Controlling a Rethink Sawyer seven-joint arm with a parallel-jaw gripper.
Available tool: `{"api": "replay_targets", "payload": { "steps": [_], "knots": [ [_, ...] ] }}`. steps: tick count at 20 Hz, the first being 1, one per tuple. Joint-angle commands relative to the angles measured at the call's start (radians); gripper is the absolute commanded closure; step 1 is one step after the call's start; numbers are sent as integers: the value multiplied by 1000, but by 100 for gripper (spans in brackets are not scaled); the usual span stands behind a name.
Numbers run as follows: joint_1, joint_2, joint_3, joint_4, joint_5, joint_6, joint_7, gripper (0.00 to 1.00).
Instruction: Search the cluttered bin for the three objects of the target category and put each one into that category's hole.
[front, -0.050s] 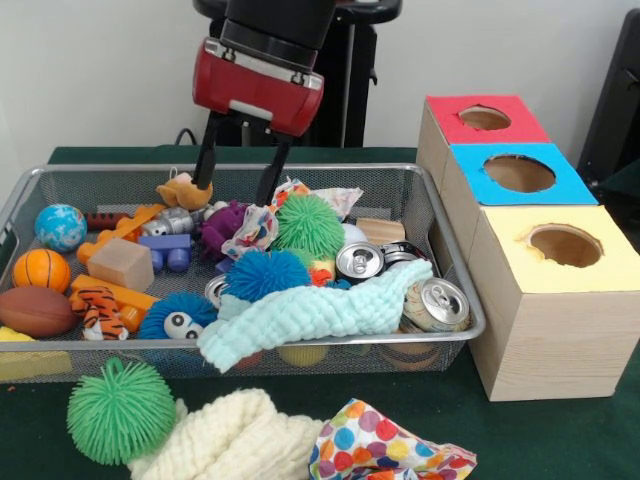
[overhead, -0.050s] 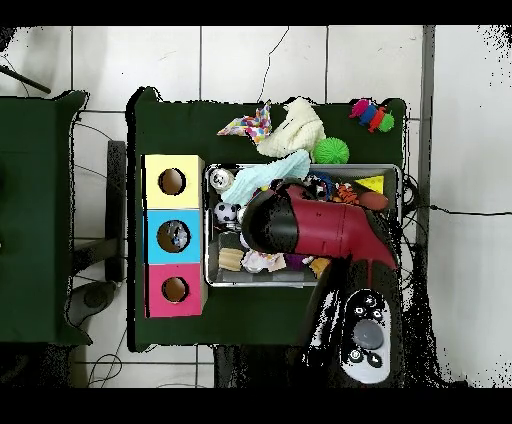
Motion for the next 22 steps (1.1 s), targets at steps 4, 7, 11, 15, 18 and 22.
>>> {"api": "replay_targets", "payload": {
  "steps": [4,7,11,15,18,22],
  "knots": [
    [0,56,-8,121,142,-52,341,0],
    [3,60,-8,142,166,-81,338,0],
    [7,68,-9,165,184,-127,328,0],
    [3,75,3,180,196,-159,313,0],
    [3,80,1,180,210,-160,304,0],
    [4,92,4,186,185,-185,259,0]
  ]
}}
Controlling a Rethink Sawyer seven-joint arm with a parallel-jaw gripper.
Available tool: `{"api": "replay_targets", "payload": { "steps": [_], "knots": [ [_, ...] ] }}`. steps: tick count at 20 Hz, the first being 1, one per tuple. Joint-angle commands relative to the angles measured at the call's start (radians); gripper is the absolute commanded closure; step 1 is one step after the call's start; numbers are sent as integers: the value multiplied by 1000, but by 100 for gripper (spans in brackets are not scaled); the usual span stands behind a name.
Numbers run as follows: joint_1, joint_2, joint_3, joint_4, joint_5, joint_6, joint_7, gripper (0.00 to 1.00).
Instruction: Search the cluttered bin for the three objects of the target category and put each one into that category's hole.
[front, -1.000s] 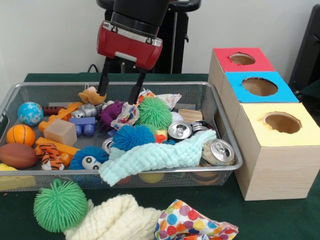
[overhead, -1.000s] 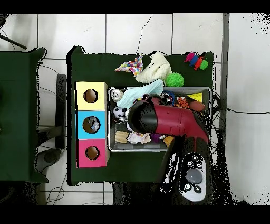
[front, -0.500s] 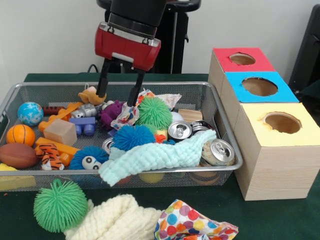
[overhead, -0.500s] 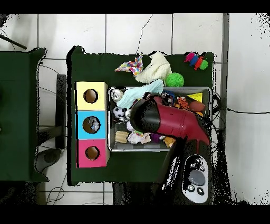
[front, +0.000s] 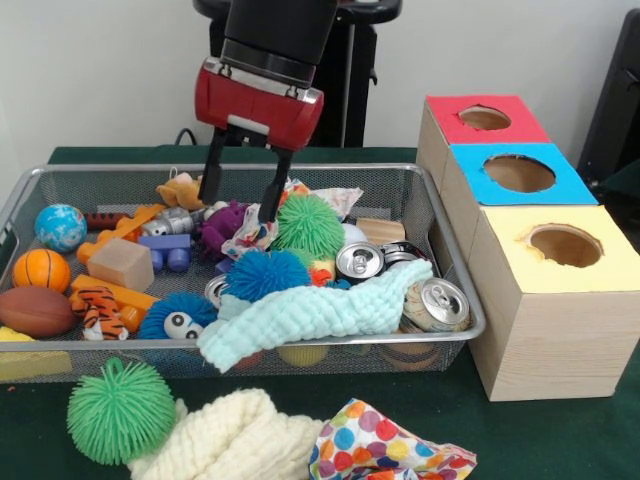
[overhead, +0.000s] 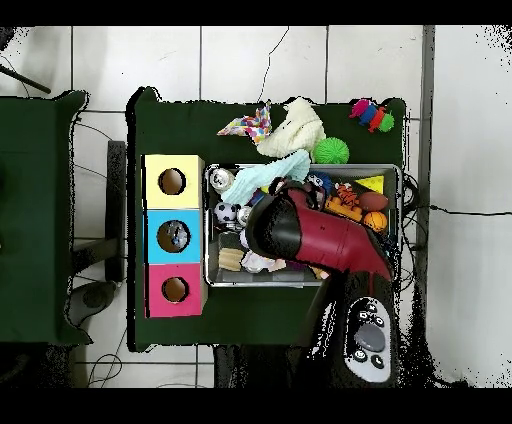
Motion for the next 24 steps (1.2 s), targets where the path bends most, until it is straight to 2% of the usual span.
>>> {"api": "replay_targets", "payload": {
  "steps": [1,9,12,16,24],
  "knots": [
    [8,74,28,100,3,-35,199,0],
    [69,152,6,101,48,-123,266,0],
    [78,169,5,104,53,-150,261,0],
    [129,232,-35,66,30,-167,213,0],
    [120,241,-33,81,52,-214,228,0]
  ]
}}
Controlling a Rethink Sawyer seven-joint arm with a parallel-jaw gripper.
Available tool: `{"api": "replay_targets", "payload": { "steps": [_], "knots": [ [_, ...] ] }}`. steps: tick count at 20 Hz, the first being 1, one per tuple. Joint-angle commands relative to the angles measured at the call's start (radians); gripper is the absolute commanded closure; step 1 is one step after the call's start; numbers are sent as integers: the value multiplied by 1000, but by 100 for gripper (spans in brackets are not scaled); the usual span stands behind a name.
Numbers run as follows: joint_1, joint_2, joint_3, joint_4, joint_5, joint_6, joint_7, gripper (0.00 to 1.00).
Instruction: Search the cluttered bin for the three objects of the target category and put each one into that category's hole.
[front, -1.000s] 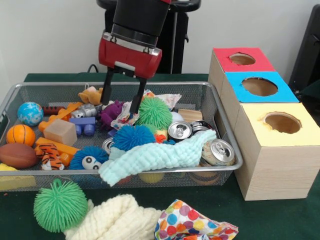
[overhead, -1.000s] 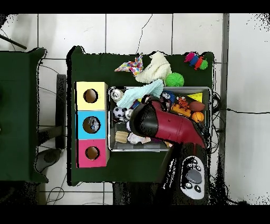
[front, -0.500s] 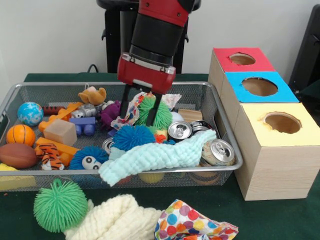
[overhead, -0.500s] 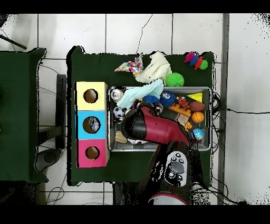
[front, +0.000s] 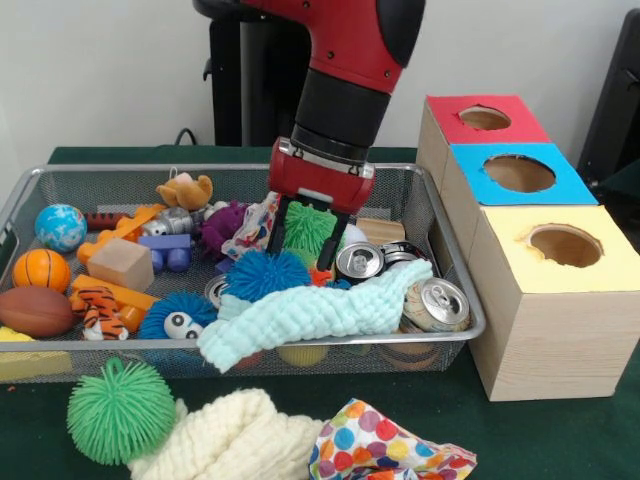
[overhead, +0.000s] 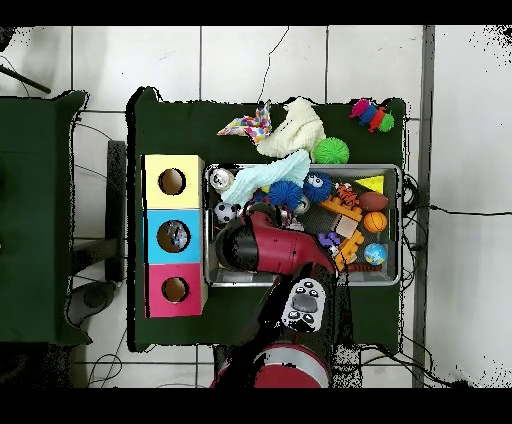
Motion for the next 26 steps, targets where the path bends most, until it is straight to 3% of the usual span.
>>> {"api": "replay_targets", "payload": {
  "steps": [1,7,11,26],
  "knots": [
    [-13,55,19,44,44,-67,232,0],
    [-4,61,-2,92,90,-131,293,0],
    [2,67,-15,97,113,-72,273,0],
    [-1,105,-1,166,166,-151,275,0]
  ]
}}
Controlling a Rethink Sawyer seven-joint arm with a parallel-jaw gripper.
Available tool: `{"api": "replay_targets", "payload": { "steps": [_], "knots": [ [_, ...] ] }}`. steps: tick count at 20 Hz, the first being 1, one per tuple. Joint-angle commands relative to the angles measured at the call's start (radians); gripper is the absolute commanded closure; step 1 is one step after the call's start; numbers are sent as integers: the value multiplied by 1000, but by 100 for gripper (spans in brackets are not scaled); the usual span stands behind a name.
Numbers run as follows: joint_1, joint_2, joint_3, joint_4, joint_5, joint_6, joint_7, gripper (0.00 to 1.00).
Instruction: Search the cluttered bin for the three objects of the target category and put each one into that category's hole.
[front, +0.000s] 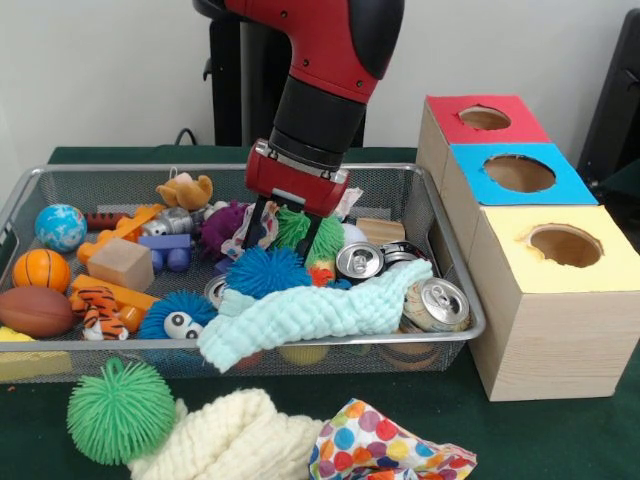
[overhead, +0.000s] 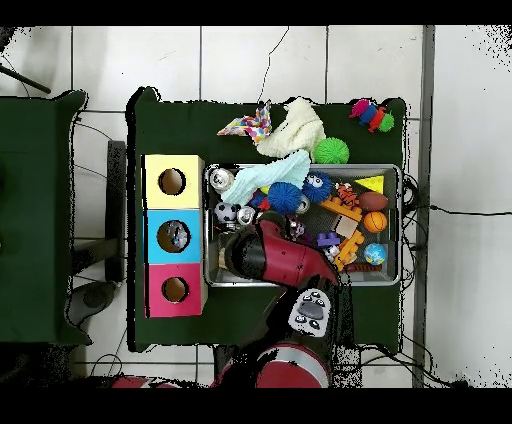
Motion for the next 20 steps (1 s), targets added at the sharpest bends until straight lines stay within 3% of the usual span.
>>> {"api": "replay_targets", "payload": {
  "steps": [1,20],
  "knots": [
    [5,74,37,102,56,-80,273,0],
    [-6,114,71,141,118,-269,268,0]
  ]
}}
